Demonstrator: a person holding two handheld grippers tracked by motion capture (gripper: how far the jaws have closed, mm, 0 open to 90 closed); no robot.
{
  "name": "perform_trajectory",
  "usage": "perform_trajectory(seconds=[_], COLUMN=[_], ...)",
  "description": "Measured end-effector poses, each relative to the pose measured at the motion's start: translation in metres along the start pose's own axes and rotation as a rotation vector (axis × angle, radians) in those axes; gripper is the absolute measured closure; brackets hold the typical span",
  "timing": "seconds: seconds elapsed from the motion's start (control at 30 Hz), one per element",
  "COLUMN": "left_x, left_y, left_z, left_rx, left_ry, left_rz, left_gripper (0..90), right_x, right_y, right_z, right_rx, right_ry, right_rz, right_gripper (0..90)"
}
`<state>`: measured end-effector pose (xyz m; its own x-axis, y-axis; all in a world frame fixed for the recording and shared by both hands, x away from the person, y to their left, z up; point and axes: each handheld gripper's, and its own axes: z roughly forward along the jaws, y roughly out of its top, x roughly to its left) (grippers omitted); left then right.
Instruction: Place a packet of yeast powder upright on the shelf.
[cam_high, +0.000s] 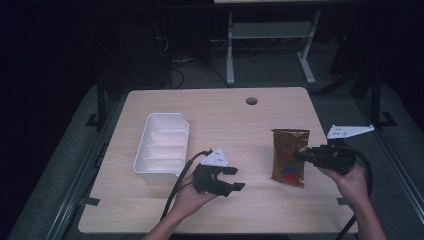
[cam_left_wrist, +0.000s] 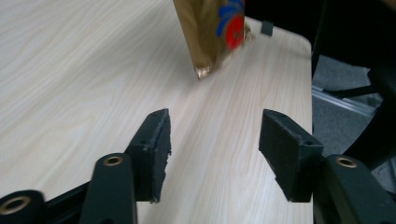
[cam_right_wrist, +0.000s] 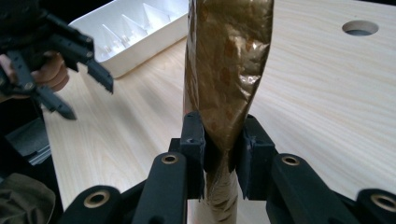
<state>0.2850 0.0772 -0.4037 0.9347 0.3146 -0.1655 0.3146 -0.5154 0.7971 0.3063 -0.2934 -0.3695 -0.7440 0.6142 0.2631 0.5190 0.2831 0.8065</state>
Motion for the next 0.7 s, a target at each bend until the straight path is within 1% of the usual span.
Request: perform_trajectory(seconds=[0.03, 0.07, 0.17, 0.2, 0.27, 0.37, 0.4, 0.43, 0.47, 0.5, 0.53, 0.57, 0.6, 0.63, 0.67, 0.7], left_x=[0.000, -0.002, -0.005, -0.007, -0.008, -0.012, -0.014, -0.014, -0.015, -0.015, -0.015, -0.015, -0.015, -0.015, -0.015, -0.015], left_y=[0.000, -0.006, -0.011, -0.015, -0.018, -0.025, -0.030, -0.030, -0.034, -0.034, -0.038, -0.038, -0.041, -0.041, -0.045, -0.045], left_z=[0.000, -0.002, -0.005, -0.008, -0.010, -0.014, -0.016, -0.016, -0.017, -0.017, -0.018, -0.018, -0.020, -0.020, -0.021, -0.021], left_rx=[0.000, 0.004, -0.004, 0.004, 0.008, 0.019, 0.032, 0.032, 0.046, 0.046, 0.054, 0.054, 0.051, 0.051, 0.048, 0.048], left_ry=[0.000, 0.005, 0.003, 0.011, 0.011, 0.021, 0.030, 0.030, 0.033, 0.033, 0.035, 0.035, 0.029, 0.029, 0.015, 0.015], left_rz=[0.000, 0.001, -0.001, 0.008, 0.010, 0.019, 0.028, 0.028, 0.033, 0.033, 0.035, 0.035, 0.030, 0.030, 0.033, 0.033], left_gripper=[41.0, 40.7, 39.3, 37.3, 36.7, 35.2, 34.4, 33.4, 32.7, 32.3, 31.3, 29.8, 28.7, 28.4, 28.5, 28.6], right_x=[0.000, 0.000, 0.000, 0.000, 0.000, 0.000, 0.000, 0.000, 0.001, 0.001, 0.001, 0.001, 0.002, 0.002, 0.003, 0.003], right_y=[0.000, 0.005, 0.009, 0.015, 0.017, 0.027, 0.030, 0.030, 0.034, 0.036, 0.038, 0.038, 0.041, 0.041, 0.045, 0.045], right_z=[0.000, 0.002, 0.003, 0.006, 0.007, 0.013, 0.015, 0.015, 0.019, 0.021, 0.023, 0.023, 0.028, 0.028, 0.032, 0.032], right_rx=[0.000, 0.004, 0.005, -0.003, -0.009, -0.021, -0.022, -0.022, -0.021, -0.016, -0.012, -0.012, -0.007, -0.007, -0.003, -0.003], right_ry=[0.000, -0.004, -0.007, -0.003, 0.006, 0.020, 0.023, 0.023, 0.025, 0.025, 0.025, 0.025, 0.030, 0.030, 0.036, 0.036], right_rz=[0.000, 0.000, 0.004, 0.006, 0.008, 0.015, 0.017, 0.017, 0.016, 0.016, 0.018, 0.018, 0.015, 0.015, 0.014, 0.014], right_gripper=[73.9, 74.0, 74.1, 74.3, 74.4, 74.6, 74.6, 74.6, 74.7, 74.8, 74.8, 74.8, 75.0, 75.0, 75.1, 75.1])
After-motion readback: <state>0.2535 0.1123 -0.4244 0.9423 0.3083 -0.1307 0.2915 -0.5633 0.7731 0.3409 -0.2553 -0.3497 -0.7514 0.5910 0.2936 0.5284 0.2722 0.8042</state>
